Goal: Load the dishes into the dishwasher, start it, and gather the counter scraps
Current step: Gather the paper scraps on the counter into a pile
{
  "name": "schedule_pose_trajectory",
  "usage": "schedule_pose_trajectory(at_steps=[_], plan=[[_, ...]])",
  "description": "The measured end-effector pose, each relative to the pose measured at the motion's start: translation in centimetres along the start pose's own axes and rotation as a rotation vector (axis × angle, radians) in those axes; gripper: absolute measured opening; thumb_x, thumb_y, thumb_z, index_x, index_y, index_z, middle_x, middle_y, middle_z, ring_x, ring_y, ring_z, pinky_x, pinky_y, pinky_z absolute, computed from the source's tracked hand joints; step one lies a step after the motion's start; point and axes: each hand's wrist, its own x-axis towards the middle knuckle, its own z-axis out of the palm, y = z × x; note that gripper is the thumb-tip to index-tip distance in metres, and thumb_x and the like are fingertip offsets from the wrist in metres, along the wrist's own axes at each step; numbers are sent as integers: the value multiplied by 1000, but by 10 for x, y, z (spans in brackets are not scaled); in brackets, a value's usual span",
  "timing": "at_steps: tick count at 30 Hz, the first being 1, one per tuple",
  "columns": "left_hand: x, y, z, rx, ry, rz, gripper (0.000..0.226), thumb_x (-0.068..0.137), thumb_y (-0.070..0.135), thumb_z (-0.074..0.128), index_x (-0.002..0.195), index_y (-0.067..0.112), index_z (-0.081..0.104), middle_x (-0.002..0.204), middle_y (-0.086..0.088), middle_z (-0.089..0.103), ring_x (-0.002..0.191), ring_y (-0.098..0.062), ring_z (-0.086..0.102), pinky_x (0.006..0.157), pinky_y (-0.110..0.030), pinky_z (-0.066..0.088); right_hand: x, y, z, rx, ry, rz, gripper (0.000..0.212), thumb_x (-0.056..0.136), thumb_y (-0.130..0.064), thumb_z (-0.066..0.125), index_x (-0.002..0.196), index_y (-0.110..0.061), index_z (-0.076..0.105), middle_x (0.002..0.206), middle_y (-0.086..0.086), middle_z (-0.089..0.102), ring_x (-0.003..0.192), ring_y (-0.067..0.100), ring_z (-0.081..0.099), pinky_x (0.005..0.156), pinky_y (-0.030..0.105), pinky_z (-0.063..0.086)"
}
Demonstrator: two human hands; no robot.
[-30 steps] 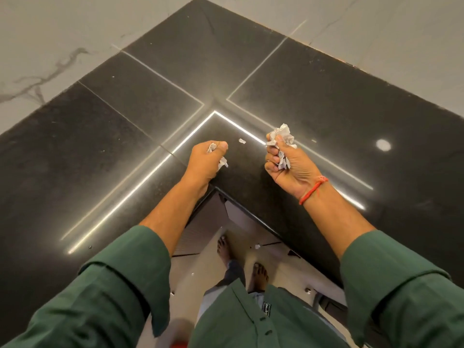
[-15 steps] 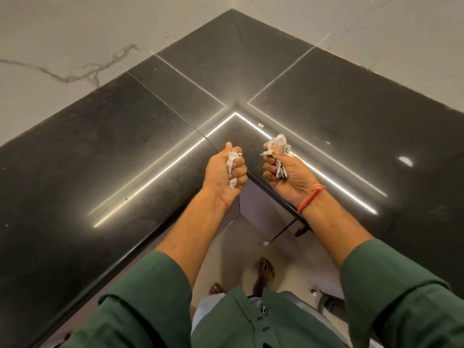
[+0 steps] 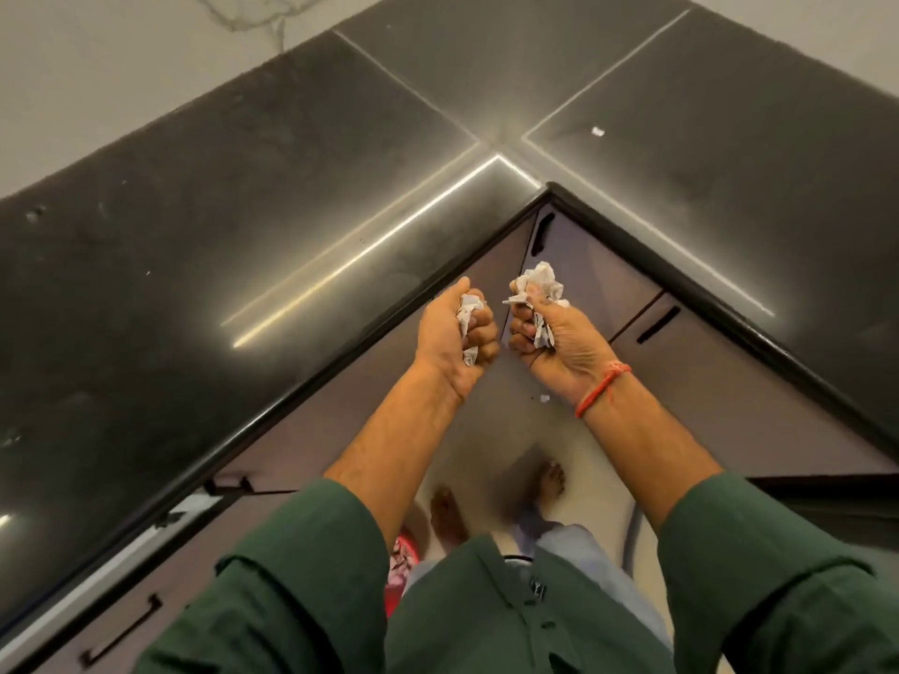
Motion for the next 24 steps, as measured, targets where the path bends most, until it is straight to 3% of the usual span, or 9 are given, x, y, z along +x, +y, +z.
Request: schedule_pose_trajectory(at_steps=[7,12,18,24], plan=[[-72,-45,-67,-16,58,-32,44,103,36,46,61,25,37,42,8,35,31,-4,26,33,-15,19,-79,79,2,-37,-16,90,16,104,-21,50,113,-8,56,65,-2,48,51,5,41,47,16,33],[-143,-93,-112,-60,117,-59,47,103,44,42,61,26,33,40,8,31,28,-3,23,33,-13,16,-146,149,-5,-62,-13,121,16,103,-22,51,104,-9,60,61,-3,48,50,4,40,47,16,31],[-234,-146,-175,-47,234,-119,38,100,34,37,63,24,36,42,7,30,28,-6,20,33,-14,14,-228,239,-19,37,44,173,14,104,-19,49,95,-12,58,59,-4,49,44,3,41,40,15,31],[-283,-153,-226,-57,314,-112,53,99,29,37,47,21,44,43,5,30,28,-6,20,33,-15,12,-264,303,-13,125,69,256,16,105,-15,45,93,-10,55,54,-4,50,39,3,40,37,15,28]])
